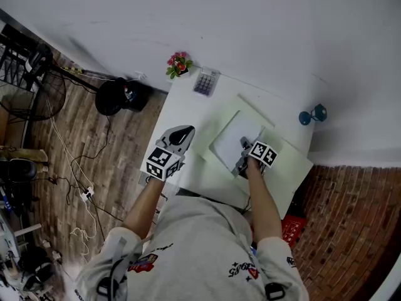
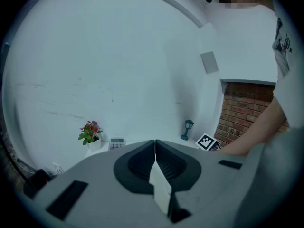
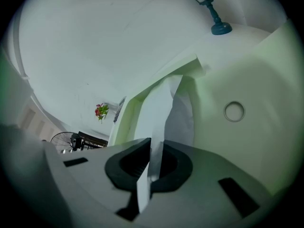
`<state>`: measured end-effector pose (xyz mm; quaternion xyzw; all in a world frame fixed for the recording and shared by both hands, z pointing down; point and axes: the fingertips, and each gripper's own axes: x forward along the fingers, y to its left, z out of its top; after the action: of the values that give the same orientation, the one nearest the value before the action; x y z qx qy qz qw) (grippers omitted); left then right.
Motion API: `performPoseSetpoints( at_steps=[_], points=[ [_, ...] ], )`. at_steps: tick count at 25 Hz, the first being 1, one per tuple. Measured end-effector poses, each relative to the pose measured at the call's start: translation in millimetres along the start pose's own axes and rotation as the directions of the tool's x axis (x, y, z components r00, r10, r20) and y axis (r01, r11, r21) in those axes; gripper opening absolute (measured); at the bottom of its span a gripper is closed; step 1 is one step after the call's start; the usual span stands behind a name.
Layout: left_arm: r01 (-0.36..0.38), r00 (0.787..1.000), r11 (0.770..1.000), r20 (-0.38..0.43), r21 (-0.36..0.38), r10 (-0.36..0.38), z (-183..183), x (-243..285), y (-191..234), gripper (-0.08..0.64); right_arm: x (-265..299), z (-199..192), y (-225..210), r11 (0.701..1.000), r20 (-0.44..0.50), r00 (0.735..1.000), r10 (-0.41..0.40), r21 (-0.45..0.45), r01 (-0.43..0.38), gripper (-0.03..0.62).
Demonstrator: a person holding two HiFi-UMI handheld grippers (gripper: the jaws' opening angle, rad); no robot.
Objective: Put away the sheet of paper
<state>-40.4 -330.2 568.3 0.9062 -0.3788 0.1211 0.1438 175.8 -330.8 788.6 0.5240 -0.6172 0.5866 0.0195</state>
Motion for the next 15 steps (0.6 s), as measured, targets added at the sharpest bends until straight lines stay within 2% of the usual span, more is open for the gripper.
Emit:
performPoseSetpoints(
  at_steps=[5,8,11,15],
  points=[
    [-0.001,1.0,1.0,-0.002,-0.006,0.001,-3.0,-2.0,2.5,0.023,7.7,-6.2,7.7,0.999,-0.018,1.0,0.006,-0.032,-0.006,0.014],
    [0.007,1.0,1.0,-0.004,-0.008,-0.007,-4.4,-1.5,1.6,0.023,6.4,-7.8,12.4,0.992,-0.028,1.0,-0.006,-0.126,0.002,0.087],
    [0.018,1.0,1.0,-0.004,-0.007,-0.018,-3.8,0.9,-1.6,0.023,0.6,-11.5,8.7,0.977,-0.068,0.996,-0.056,-0.21,0.041,0.14],
    [0.041,0.999,0.999,-0.006,0.0,-0.041,-3.4,6.1,-10.3,0.023,-14.3,-17.7,-4.3,0.951,-0.119,0.983,-0.14,-0.294,0.1,0.166]
  ],
)
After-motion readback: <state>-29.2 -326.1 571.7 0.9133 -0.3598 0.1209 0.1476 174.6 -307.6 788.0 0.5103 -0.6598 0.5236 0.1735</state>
